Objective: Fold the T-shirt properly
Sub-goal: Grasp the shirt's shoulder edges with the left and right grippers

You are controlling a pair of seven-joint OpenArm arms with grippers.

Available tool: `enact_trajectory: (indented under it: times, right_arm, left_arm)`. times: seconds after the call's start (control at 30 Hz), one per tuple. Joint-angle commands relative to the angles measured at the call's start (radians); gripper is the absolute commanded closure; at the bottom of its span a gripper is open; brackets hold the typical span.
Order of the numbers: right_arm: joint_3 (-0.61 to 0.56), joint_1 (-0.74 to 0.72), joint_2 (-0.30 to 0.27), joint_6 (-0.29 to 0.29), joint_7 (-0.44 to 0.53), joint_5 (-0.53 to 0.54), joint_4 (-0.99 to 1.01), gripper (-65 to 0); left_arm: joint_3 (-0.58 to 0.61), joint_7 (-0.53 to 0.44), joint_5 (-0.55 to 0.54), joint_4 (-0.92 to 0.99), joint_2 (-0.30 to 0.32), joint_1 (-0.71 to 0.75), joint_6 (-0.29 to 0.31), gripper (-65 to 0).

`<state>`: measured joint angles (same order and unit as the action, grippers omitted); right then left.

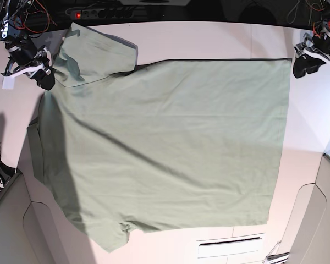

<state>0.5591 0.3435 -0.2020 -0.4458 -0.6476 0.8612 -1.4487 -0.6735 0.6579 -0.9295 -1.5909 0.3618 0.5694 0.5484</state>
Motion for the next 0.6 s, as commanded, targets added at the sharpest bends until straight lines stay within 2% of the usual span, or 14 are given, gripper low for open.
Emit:
enact_trajectory:
  times: [0.0,0.3,0.57]
  right_arm:
    - [0.004,0.000,-0.011,-0.006,0.007,0.014,-0.012,0.0]
    - [0.004,0.000,-0.011,-0.006,0.007,0.018,-0.012,0.0]
    - [0.004,0.000,-0.011,-0.006,0.006,0.021,-0.012,0.0]
  left_arm:
    - [-0.007,-0.017,-0.015,0.005,0.015,0.001,0.008,-38.9]
    - [-0.007,-0.015,-0.038,0.131,0.014,-0.002,0.008,-38.9]
    - [0.037,0.105,-0.112,0.130,0.014,-0.002,0.024,-38.9]
